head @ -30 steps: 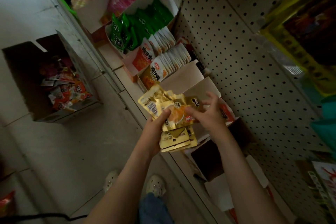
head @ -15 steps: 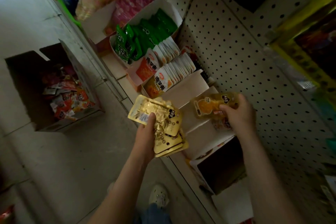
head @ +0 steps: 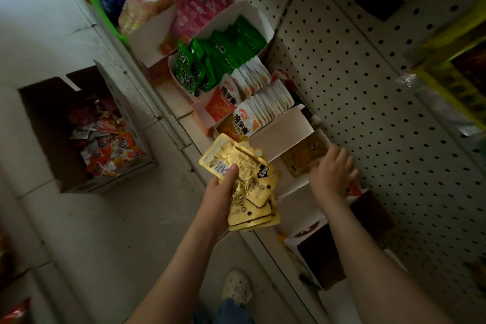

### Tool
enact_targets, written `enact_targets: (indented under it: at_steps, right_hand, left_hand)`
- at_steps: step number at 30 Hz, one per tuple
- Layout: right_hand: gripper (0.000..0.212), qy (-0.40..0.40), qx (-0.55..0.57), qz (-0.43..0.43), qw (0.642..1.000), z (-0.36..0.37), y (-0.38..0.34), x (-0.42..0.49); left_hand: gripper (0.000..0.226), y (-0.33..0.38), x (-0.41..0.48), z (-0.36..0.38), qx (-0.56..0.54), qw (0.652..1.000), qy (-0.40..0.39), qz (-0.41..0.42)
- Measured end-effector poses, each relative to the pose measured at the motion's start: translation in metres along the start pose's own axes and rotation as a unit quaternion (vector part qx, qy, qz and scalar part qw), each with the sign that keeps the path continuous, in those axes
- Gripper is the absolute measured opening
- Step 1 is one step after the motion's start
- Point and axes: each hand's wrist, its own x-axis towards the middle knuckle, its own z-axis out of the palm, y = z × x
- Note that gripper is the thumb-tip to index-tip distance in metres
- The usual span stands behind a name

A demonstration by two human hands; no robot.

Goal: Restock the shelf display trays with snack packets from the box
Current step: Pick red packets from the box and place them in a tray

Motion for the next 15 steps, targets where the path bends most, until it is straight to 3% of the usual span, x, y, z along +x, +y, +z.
enact_targets:
  at_steps: [3,6,7,9,12,15]
  right_hand:
    - [0.077,-0.006,0.102,-0.048,0.994,-0.011,-0.01,-0.009]
    - [0.102,-0.145,0.186,-0.223,0.946,-0.024,-0.022,-0.039]
    - [0.101,-0.186,0.2,-0.292,0.917,-0.028,-0.026,-0.051]
    - [0.087,-0.186,0.211,-0.4,0.872,-0.033,-0.026,-0.07]
    - [0.064,-0.187,0.243,-0.45,0.839,-0.057,-0.031,-0.083]
    - [0.056,-0.194,0.269,-0.471,0.817,-0.085,-0.044,-0.089]
  left_hand:
    - [0.035,0.002,-0.003,-0.001,0.004,1.0,0.004,-0.009]
    - [0.031,0.011,-0.011,-0.002,0.03,0.998,-0.016,-0.051]
    - [0.029,0.018,-0.016,-0.005,0.049,0.996,-0.029,-0.066]
    - [0.025,0.031,-0.029,-0.011,0.08,0.991,-0.051,-0.093]
    - [0.032,0.057,-0.061,-0.018,0.129,0.982,-0.057,-0.123]
    - [0.041,0.079,-0.085,-0.017,0.176,0.972,-0.061,-0.142]
